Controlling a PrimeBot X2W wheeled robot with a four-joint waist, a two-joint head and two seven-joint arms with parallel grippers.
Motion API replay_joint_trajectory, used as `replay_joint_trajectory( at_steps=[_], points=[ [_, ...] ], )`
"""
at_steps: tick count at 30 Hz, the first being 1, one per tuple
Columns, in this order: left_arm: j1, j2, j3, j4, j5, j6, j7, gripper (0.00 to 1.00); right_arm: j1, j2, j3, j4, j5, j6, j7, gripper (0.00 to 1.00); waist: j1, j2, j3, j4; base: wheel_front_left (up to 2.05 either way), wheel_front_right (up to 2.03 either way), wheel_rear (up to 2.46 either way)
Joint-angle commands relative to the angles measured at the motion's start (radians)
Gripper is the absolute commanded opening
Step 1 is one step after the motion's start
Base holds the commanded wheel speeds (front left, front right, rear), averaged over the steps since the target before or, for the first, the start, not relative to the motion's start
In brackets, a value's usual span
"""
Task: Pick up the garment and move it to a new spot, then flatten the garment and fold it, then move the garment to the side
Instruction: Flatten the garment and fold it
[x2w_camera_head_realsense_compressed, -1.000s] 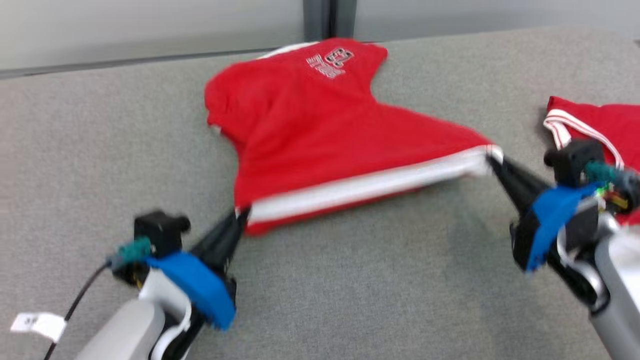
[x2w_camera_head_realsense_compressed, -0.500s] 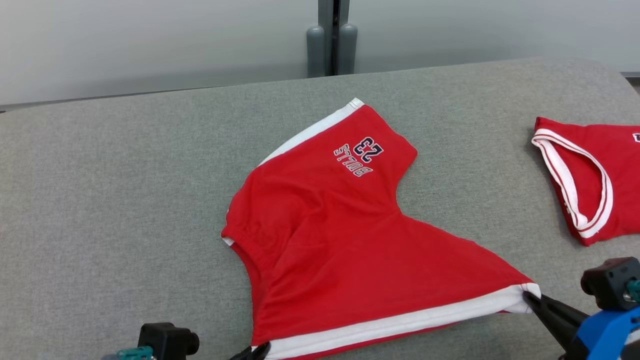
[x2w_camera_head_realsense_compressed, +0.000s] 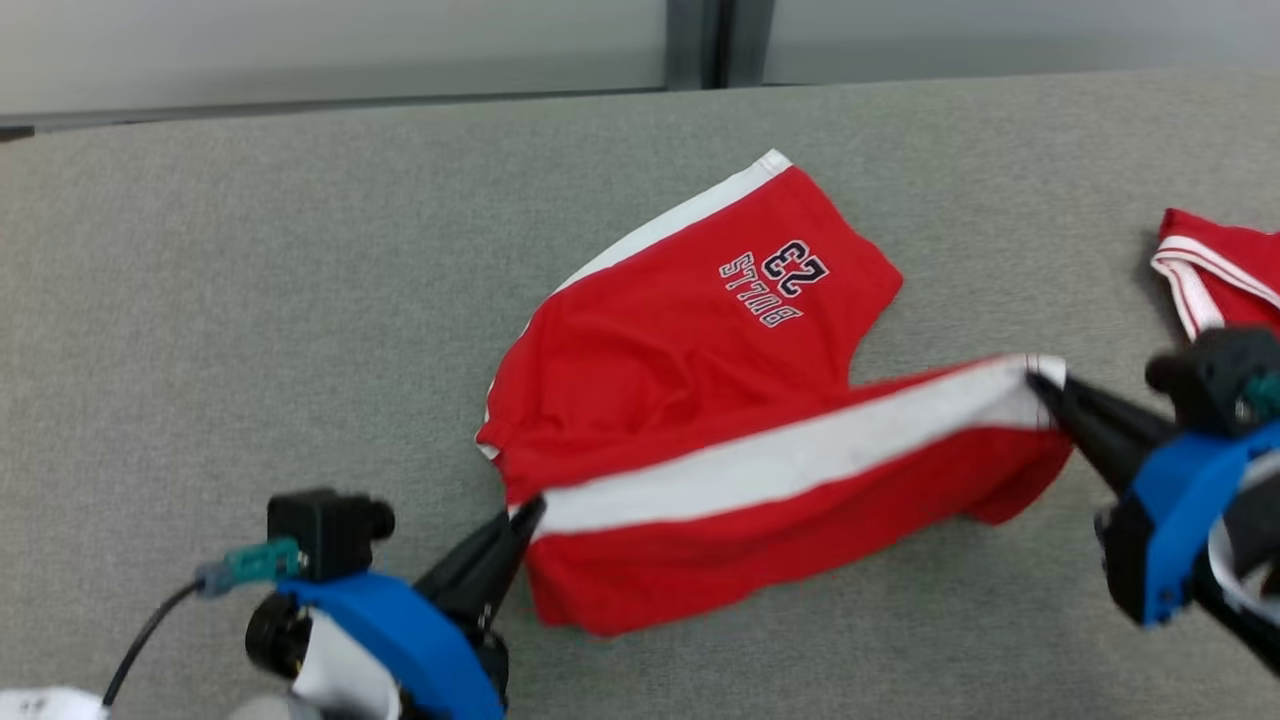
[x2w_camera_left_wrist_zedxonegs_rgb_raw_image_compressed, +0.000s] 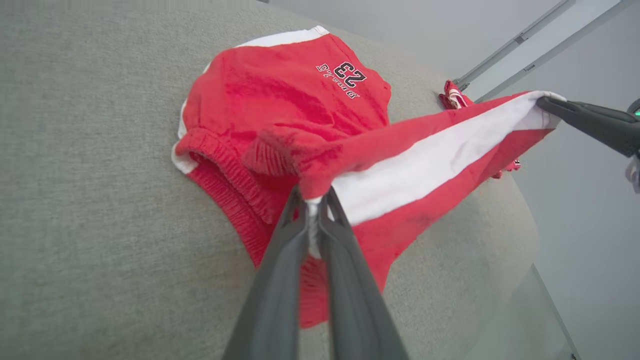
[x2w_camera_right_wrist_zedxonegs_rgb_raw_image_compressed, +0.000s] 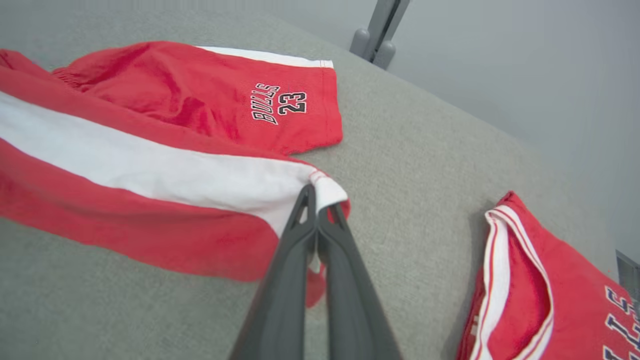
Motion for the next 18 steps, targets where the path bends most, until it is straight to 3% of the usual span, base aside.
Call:
replay_joint_trajectory(
  at_steps=[1, 9, 18],
  points=[
    [-0.045, -0.014, 0.005, 0.028, 0.007, -0.005, -0.002, 0.0, -0.061, -0.011, 0.029, 0.043, 0.014, 0.0, -0.019, 0.0, -0.0002, -0.0001, 0.031, 0.025, 0.0, 0.0, 0.0],
    [-0.274, -0.149, 0.028, 0.251, 0.035, -0.01, -0.051, 0.0, -0.48, -0.063, 0.229, 0.385, 0.029, 0.0, -0.177, 0.0, -0.0002, -0.0001, 0.128, 0.097, 0.0, 0.0, 0.0],
    [-0.389, -0.253, 0.018, 0.401, 0.06, -0.026, -0.115, 0.0, -0.726, -0.038, 0.349, 0.668, 0.038, 0.0, -0.335, 0.0, -0.0002, -0.0001, 0.198, 0.164, 0.0, 0.0, 0.0]
  ],
)
